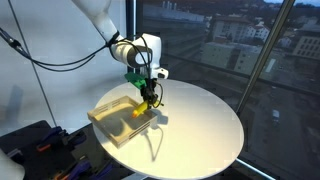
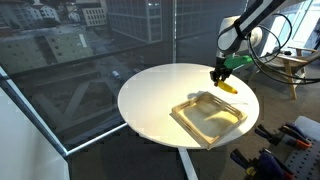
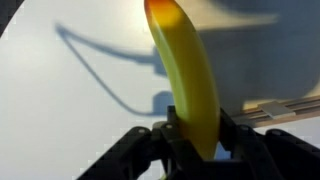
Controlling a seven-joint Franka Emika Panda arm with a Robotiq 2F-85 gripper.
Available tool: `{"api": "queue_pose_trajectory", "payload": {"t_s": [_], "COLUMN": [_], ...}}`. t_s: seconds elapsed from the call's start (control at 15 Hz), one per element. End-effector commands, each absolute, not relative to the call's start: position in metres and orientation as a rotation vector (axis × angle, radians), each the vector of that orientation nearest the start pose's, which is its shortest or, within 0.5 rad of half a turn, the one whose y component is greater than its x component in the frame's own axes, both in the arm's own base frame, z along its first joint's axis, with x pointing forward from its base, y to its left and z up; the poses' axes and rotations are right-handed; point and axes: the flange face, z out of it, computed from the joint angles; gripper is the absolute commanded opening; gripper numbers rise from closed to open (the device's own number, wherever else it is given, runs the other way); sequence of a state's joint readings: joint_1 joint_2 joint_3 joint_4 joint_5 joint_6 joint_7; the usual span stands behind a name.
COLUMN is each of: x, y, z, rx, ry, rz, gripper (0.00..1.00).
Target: Put the banana on the table
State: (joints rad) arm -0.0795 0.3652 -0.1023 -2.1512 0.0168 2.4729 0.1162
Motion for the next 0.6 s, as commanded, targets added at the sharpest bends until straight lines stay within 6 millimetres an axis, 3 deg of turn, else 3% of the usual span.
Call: {"api": "queue_pose_trajectory", "payload": {"t_s": [0.0, 0.27, 0.33, 0.53], "x": [0.5561, 0.5561, 0.5561, 0.5611], "y": [-0.1025, -0.1025, -0.1025, -0.1099], "z": [0.2265, 0.2265, 0.2265, 0.2292], "rx": [-3.129, -3.129, -3.129, -3.124], "ry": [0.482, 0.482, 0.482, 0.515], "rz": [0.068, 0.068, 0.068, 0.051], "gripper": [0.41, 0.41, 0.16, 0.16]}}
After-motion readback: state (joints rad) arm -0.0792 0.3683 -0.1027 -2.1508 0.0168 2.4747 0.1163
